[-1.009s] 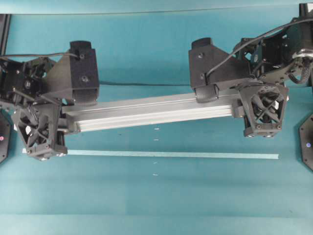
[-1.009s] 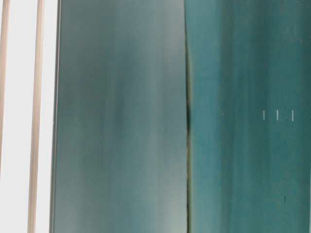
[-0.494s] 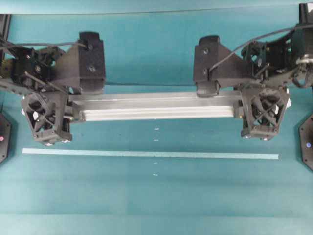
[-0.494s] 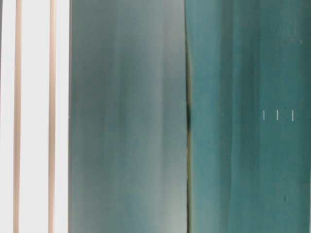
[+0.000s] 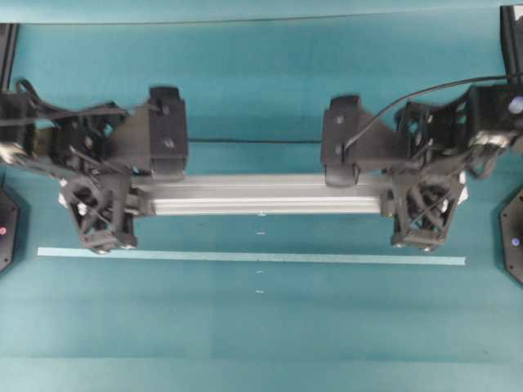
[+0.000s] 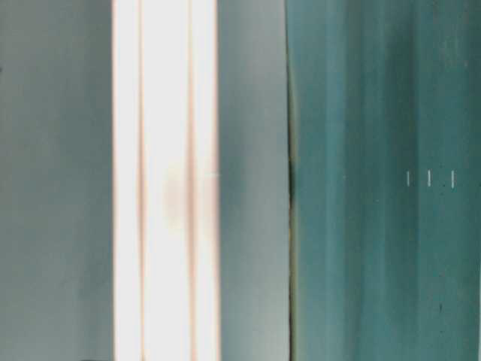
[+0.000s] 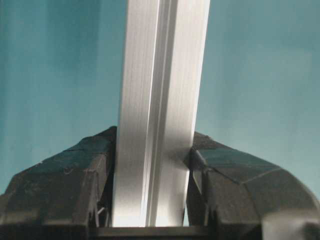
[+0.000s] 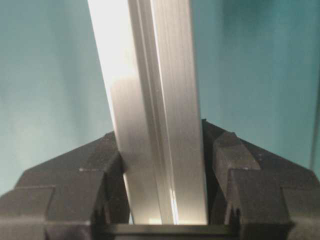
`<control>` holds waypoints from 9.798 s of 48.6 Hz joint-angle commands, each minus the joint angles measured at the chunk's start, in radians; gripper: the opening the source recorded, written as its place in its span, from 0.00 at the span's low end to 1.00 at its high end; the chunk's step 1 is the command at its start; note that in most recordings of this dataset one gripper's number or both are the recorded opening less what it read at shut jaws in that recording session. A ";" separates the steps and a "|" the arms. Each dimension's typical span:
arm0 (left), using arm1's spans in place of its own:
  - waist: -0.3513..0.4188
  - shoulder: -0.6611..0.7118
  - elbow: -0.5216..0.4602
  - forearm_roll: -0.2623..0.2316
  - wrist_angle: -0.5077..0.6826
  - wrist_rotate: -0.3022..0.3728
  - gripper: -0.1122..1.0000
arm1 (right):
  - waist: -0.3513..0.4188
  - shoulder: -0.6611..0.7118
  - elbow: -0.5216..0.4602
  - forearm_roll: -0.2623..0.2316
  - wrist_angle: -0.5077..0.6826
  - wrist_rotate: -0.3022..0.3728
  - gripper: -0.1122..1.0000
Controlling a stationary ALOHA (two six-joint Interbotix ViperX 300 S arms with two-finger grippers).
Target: Lift the metal rail with both hands.
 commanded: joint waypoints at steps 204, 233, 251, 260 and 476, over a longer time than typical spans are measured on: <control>-0.048 0.273 0.295 0.002 -0.525 -0.017 0.96 | 0.089 0.307 0.304 0.006 -0.647 0.086 0.93; -0.067 0.029 0.258 0.002 -0.325 -0.012 0.96 | 0.057 0.084 0.239 -0.018 -0.534 0.084 0.95; -0.067 -0.173 0.265 0.002 -0.319 -0.017 0.96 | -0.005 -0.167 0.249 -0.020 -0.557 0.081 0.95; -0.067 -0.224 0.265 0.002 -0.334 -0.014 0.96 | -0.006 -0.244 0.267 -0.020 -0.558 0.081 0.95; -0.071 -0.727 0.443 0.002 -0.827 -0.026 0.95 | -0.002 -0.928 0.505 -0.015 -0.815 0.087 0.94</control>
